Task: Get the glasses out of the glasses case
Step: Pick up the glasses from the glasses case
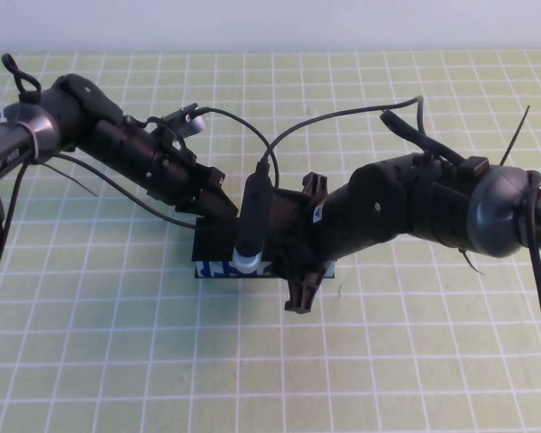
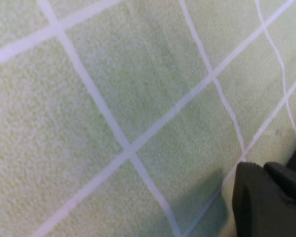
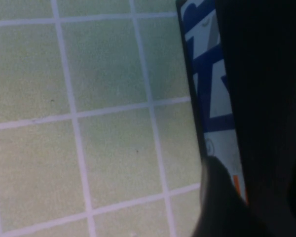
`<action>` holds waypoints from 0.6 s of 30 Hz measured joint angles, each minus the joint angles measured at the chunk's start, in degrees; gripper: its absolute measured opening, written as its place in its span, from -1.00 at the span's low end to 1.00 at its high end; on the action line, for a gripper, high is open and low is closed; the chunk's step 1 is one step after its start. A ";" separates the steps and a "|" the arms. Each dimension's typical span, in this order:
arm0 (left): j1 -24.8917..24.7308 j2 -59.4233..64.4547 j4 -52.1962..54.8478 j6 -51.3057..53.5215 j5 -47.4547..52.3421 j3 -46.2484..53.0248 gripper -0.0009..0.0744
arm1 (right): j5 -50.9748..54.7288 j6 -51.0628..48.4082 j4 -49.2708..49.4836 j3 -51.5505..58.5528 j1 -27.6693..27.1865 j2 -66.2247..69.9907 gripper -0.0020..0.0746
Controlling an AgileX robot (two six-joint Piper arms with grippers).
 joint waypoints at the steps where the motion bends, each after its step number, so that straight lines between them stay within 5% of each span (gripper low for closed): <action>1: 0.00 0.00 0.00 0.00 0.00 0.00 -0.99 | -0.26 0.00 -0.23 0.00 0.00 0.13 -0.23; 18: 0.00 0.13 -0.23 0.95 0.00 0.00 -0.99 | -5.78 0.00 -3.45 -0.10 0.08 2.77 -0.30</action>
